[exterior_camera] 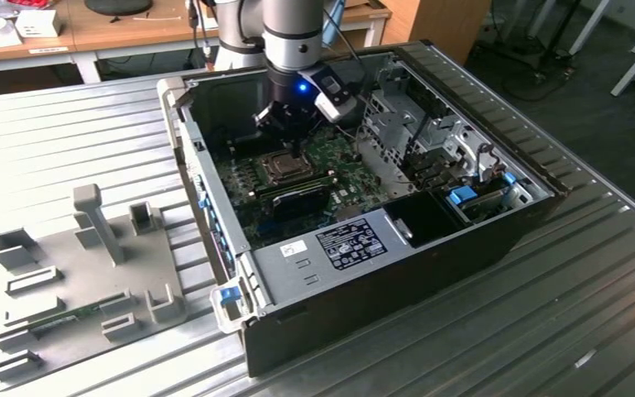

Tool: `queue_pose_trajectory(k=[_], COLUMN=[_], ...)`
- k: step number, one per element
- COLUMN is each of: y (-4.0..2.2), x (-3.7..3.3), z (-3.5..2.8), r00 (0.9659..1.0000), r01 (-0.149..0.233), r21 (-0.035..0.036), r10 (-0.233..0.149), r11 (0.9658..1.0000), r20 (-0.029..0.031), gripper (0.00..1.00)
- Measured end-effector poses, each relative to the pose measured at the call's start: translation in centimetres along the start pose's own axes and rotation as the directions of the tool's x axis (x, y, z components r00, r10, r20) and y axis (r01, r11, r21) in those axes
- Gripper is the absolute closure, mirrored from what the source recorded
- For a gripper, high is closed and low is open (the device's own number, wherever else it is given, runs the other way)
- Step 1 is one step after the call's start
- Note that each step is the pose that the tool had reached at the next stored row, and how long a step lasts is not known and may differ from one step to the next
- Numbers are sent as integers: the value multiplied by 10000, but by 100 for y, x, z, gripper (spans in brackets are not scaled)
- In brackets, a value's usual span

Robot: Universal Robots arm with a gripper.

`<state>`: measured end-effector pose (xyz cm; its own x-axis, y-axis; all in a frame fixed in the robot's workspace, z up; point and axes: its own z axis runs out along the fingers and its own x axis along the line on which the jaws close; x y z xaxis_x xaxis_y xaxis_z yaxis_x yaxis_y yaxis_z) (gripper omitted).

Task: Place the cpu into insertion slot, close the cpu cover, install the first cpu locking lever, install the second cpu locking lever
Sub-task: 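Install the second cpu locking lever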

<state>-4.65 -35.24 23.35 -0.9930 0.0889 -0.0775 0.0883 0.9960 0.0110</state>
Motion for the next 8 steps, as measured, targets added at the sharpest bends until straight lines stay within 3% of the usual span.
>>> queue_pose_trajectory(k=[8], y=[-141], x=[-12], z=[-1], r00=[10000], r01=[0], r21=[1], r10=[0], r11=[10000], r20=[0], gripper=[89])
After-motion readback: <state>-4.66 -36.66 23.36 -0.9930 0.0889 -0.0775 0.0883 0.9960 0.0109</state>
